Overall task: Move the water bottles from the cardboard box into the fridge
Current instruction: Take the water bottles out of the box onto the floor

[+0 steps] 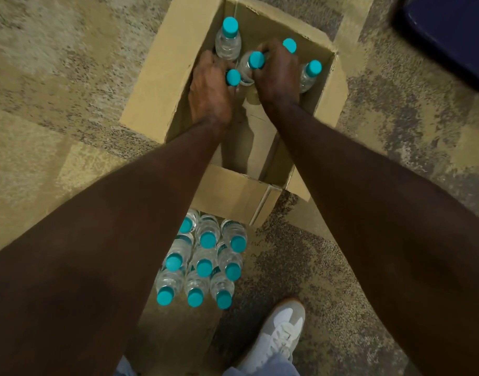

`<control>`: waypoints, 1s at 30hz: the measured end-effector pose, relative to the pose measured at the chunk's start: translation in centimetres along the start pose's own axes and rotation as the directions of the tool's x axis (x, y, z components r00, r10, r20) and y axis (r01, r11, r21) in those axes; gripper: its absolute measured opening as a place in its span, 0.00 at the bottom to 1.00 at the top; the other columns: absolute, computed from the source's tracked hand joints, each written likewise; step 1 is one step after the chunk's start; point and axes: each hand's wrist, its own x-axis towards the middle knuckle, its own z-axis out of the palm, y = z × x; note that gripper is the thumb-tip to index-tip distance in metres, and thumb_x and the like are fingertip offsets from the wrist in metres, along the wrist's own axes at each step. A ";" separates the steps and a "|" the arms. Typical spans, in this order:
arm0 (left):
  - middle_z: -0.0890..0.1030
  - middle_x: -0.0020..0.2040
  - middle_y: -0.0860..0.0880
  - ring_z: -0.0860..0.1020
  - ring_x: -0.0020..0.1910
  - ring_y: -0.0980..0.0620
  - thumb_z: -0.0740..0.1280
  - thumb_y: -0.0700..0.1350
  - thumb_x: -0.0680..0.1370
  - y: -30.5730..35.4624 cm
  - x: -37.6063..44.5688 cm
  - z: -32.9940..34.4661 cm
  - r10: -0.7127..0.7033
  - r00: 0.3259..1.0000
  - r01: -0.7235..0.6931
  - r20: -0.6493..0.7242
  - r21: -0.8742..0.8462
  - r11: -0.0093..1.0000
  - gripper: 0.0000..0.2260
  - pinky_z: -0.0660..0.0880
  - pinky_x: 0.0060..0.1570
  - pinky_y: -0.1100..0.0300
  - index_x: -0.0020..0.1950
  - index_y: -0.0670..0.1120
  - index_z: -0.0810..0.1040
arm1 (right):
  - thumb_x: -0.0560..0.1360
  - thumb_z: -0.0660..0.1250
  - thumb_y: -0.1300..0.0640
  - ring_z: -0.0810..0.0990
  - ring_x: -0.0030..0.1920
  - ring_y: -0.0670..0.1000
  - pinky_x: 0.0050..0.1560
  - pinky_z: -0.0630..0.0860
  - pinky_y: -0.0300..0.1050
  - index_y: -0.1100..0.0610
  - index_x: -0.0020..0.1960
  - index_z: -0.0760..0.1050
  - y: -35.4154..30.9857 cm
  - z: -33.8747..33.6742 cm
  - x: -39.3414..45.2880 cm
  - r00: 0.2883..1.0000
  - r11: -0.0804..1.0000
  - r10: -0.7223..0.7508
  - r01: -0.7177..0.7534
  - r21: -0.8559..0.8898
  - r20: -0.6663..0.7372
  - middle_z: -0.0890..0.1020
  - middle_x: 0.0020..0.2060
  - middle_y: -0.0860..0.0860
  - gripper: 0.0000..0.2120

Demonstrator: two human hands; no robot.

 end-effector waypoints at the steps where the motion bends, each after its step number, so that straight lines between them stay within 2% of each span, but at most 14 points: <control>1: 0.75 0.65 0.50 0.74 0.63 0.54 0.74 0.44 0.76 -0.1 0.0 -0.2 -0.010 1.000 0.010 0.001 -0.014 1.000 0.18 0.75 0.64 0.58 0.65 0.49 0.77 | 0.75 0.72 0.61 0.79 0.52 0.44 0.52 0.81 0.43 0.53 0.56 0.77 0.2 -0.2 -0.5 1.000 0.999 0.002 -0.002 0.034 -0.008 0.81 0.53 0.48 0.12; 5: 0.76 0.63 0.49 0.75 0.61 0.54 0.74 0.45 0.76 -0.4 -0.5 -1.3 -0.012 1.000 0.014 0.015 -0.094 0.995 0.16 0.76 0.62 0.58 0.63 0.48 0.78 | 0.72 0.75 0.61 0.80 0.48 0.42 0.49 0.80 0.40 0.54 0.56 0.77 0.4 -1.3 -2.6 0.999 0.988 -0.007 0.012 0.156 -0.034 0.81 0.50 0.46 0.13; 9: 0.80 0.61 0.50 0.77 0.60 0.54 0.74 0.48 0.76 -0.3 -1.7 -2.7 0.018 0.997 -0.005 0.073 -0.177 0.984 0.17 0.76 0.61 0.57 0.63 0.47 0.78 | 0.70 0.77 0.54 0.75 0.46 0.42 0.44 0.73 0.32 0.53 0.55 0.78 0.3 -2.8 -4.1 0.994 0.984 0.005 0.015 0.179 -0.110 0.78 0.51 0.49 0.16; 12: 0.83 0.57 0.50 0.80 0.57 0.53 0.74 0.48 0.76 -0.3 -2.8 -4.0 0.037 0.993 -0.004 0.108 -0.287 0.958 0.15 0.79 0.58 0.52 0.61 0.46 0.78 | 0.69 0.77 0.51 0.76 0.48 0.45 0.46 0.74 0.34 0.54 0.54 0.78 0.1 -4.1 -5.6 0.989 0.971 0.029 0.007 0.239 -0.144 0.78 0.50 0.49 0.16; 15: 0.84 0.57 0.52 0.81 0.55 0.56 0.75 0.48 0.76 0.1 -3.6 -5.6 0.029 0.993 0.011 0.113 -0.340 0.940 0.16 0.81 0.57 0.54 0.61 0.47 0.80 | 0.70 0.76 0.51 0.79 0.48 0.45 0.49 0.78 0.41 0.56 0.54 0.79 -0.4 -5.8 -7.1 0.986 0.952 0.052 -0.001 0.306 -0.156 0.81 0.49 0.47 0.15; 18: 0.84 0.57 0.53 0.81 0.55 0.57 0.76 0.49 0.74 0.8 -4.6 -7.4 0.031 0.991 0.014 0.126 -0.345 0.938 0.17 0.81 0.56 0.55 0.62 0.48 0.81 | 0.71 0.76 0.53 0.79 0.48 0.44 0.50 0.79 0.40 0.58 0.55 0.80 -1.4 -7.8 -8.5 0.983 0.947 0.052 0.007 0.321 -0.177 0.82 0.50 0.48 0.16; 23: 0.85 0.55 0.52 0.82 0.54 0.56 0.77 0.49 0.73 1.7 -6.6 -11.2 0.063 0.987 -0.003 0.150 -0.366 0.930 0.17 0.81 0.55 0.52 0.61 0.48 0.83 | 0.72 0.75 0.53 0.79 0.50 0.45 0.47 0.78 0.35 0.58 0.57 0.80 -3.6 -11.5 -10.7 0.986 0.950 -0.002 0.053 0.307 -0.165 0.81 0.52 0.48 0.16; 28: 0.86 0.53 0.54 0.83 0.52 0.56 0.77 0.48 0.72 2.6 -8.7 -15.2 0.099 0.977 -0.010 0.191 -0.417 0.909 0.16 0.80 0.55 0.50 0.59 0.48 0.84 | 0.72 0.76 0.54 0.79 0.50 0.45 0.46 0.74 0.27 0.59 0.57 0.80 -5.9 -14.7 -13.2 0.985 0.946 -0.024 0.077 0.315 -0.171 0.81 0.53 0.51 0.17; 30: 0.86 0.54 0.55 0.83 0.53 0.57 0.77 0.48 0.72 2.6 -9.4 -16.5 0.106 0.973 -0.004 0.205 -0.444 0.896 0.16 0.80 0.56 0.50 0.60 0.49 0.84 | 0.71 0.76 0.55 0.79 0.51 0.44 0.47 0.74 0.28 0.59 0.57 0.80 -6.7 -15.8 -14.3 0.983 0.947 -0.028 0.084 0.310 -0.182 0.81 0.52 0.50 0.16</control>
